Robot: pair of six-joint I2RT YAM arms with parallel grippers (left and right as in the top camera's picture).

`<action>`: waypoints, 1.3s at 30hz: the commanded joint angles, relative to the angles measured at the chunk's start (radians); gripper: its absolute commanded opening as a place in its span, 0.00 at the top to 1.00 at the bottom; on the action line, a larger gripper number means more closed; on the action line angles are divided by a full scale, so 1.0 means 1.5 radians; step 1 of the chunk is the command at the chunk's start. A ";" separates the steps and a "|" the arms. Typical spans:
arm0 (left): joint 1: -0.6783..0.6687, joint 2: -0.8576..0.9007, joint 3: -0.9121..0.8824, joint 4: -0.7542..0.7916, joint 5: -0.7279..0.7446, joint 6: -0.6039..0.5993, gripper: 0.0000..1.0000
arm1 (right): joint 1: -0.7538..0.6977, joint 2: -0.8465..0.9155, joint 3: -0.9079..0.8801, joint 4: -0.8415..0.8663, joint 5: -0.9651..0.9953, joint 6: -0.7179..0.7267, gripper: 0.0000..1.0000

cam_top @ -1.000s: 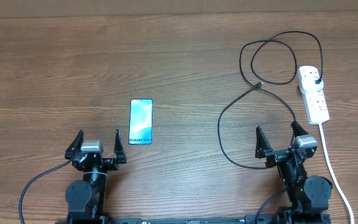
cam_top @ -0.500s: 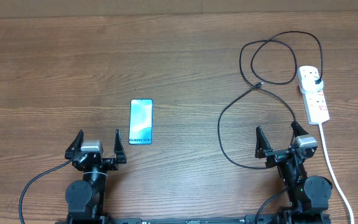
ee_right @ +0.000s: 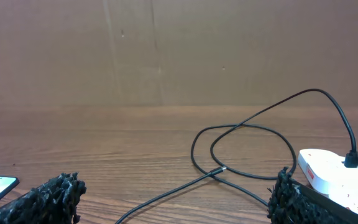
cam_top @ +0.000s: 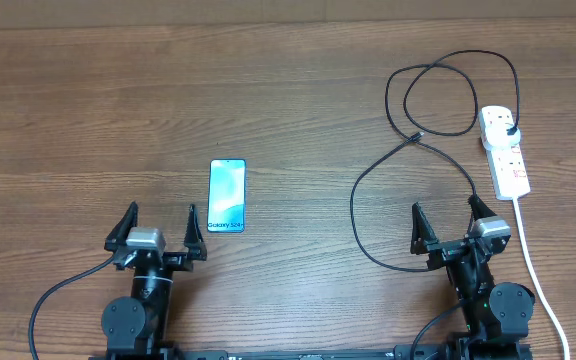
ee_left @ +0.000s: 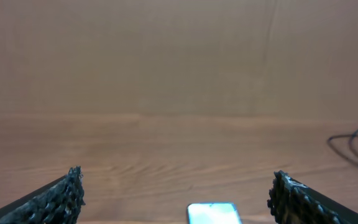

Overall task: Plug charger to phone and switch on socket
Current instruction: 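Move the left gripper over the phone and lower onto it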

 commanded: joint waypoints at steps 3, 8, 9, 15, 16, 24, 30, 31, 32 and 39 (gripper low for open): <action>0.006 -0.005 0.037 0.000 0.057 -0.069 0.00 | 0.003 -0.005 -0.007 0.004 0.007 -0.005 0.00; 0.006 0.008 0.109 -0.069 0.060 -0.073 0.00 | 0.003 -0.005 -0.007 0.004 0.007 -0.005 0.00; 0.006 0.017 0.120 -0.076 0.060 -0.073 0.00 | 0.003 -0.005 -0.007 0.004 0.007 -0.005 0.00; 0.006 0.144 0.223 -0.084 0.063 -0.073 0.00 | 0.003 -0.005 -0.007 0.004 0.007 -0.005 0.00; 0.006 0.171 0.245 -0.086 0.067 -0.073 0.00 | 0.003 -0.005 -0.007 0.004 0.007 -0.005 0.00; 0.000 0.434 0.489 -0.226 0.107 -0.073 0.00 | 0.003 -0.005 -0.007 0.004 0.007 -0.005 0.00; -0.040 0.641 0.708 -0.430 0.112 -0.073 0.00 | 0.003 -0.005 -0.007 0.004 0.007 -0.005 0.00; -0.048 0.669 0.737 -0.458 0.111 -0.073 0.00 | 0.003 -0.005 -0.007 0.004 0.007 -0.005 0.00; -0.058 0.698 0.765 -0.485 0.107 -0.074 0.00 | 0.003 -0.005 -0.007 0.004 0.007 -0.005 0.00; -0.146 0.882 0.864 -0.600 0.012 -0.091 0.00 | 0.003 -0.005 -0.007 0.004 0.007 -0.005 0.00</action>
